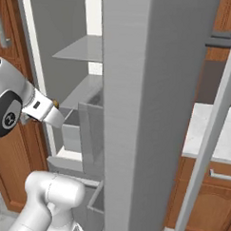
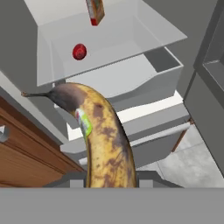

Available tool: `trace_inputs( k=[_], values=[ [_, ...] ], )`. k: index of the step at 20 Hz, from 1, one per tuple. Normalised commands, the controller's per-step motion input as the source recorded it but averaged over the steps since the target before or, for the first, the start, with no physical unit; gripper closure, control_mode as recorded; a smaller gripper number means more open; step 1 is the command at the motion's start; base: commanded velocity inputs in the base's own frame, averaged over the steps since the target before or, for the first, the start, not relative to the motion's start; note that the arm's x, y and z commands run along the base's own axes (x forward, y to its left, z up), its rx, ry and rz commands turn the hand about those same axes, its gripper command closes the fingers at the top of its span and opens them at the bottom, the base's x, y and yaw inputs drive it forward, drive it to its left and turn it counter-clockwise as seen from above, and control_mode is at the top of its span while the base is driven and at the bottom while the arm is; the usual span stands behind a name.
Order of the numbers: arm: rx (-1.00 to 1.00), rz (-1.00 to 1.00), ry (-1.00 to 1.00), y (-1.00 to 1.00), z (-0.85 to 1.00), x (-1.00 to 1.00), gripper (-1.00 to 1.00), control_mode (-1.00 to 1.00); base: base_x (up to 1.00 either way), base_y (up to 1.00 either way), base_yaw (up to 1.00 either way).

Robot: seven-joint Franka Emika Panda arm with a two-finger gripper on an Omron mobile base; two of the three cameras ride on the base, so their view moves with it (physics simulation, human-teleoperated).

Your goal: Pick the banana and mango from the fridge and place them on the plate next to the blender to make a fruit smoothie.

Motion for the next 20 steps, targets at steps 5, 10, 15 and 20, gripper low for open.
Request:
trace_inputs(
  k=[5,10,15,20],
  values=[
    [0.0,0.0,0.0,0.0,0.0,0.0,1.0,1.0,-0.49,0.24,0.0],
    [0.0,0.0,0.0,0.0,0.0,0.0,1.0,1.0,-0.63,0.34,0.0],
    [0.0,0.0,0.0,0.0,0.0,0.0,1.0,1.0,-0.61,0.42,0.0],
    [0.0,0.0,0.0,0.0,0.0,0.0,1.0,1.0,-0.5,0.53,0.0]
  ],
)
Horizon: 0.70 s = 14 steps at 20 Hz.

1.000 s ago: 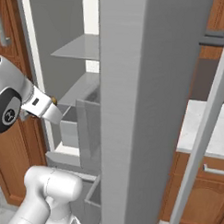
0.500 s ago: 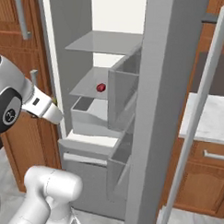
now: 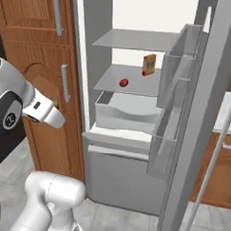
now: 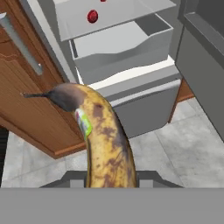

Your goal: Pick the banana and mango from the fridge and place them on the plate next to the blender to make a fruit smoothie.

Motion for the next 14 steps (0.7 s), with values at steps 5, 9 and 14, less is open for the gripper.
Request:
trace_inputs(
  k=[5,9,14],
  values=[
    [0.0,0.0,0.0,0.0,0.0,0.0,1.0,1.0,-0.29,0.62,-0.2],
    [0.0,0.0,0.0,0.0,0.0,0.0,1.0,1.0,-0.33,0.52,-0.38],
    [0.0,0.0,0.0,0.0,0.0,0.0,1.0,1.0,-0.4,0.31,-0.55]
  ],
)
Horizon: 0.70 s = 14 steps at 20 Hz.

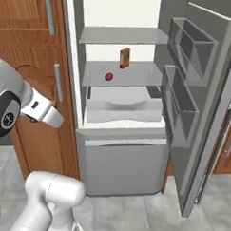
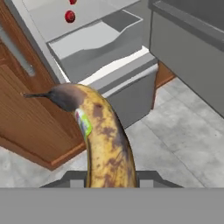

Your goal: Pick the banana and mango from the fridge and place them on the plate next to the blender to make a fruit smoothie.

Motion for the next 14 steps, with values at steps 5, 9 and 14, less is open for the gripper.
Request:
trace_inputs(
  k=[5,9,14],
  values=[
    [0.0,0.0,0.0,0.0,0.0,0.0,1.0,1.0,-0.55,0.14,-0.64],
    [0.0,0.0,0.0,0.0,0.0,0.0,1.0,1.0,-0.58,0.17,-0.66],
    [0.0,0.0,0.0,0.0,0.0,0.0,1.0,1.0,-0.52,0.19,-0.68]
  ],
)
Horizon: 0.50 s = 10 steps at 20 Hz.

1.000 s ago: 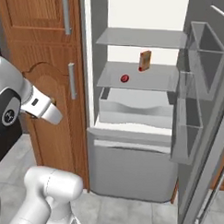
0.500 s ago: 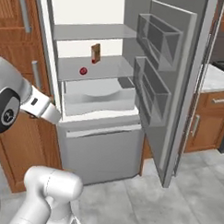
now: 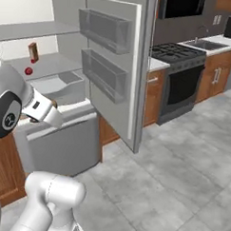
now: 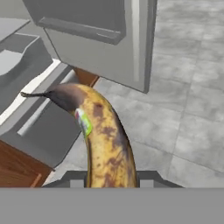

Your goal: Pick the banana and mango from the fridge and place them on the plate next to the blender to make a fruit smoothie.

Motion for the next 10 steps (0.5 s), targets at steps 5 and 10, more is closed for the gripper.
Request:
trace_inputs(
  k=[5,10],
  values=[
    [0.0,0.0,0.0,0.0,0.0,0.0,1.0,1.0,-0.4,0.13,-0.67],
    [0.0,0.0,0.0,0.0,0.0,0.0,1.0,1.0,-0.35,0.03,-0.65]
  ],
)
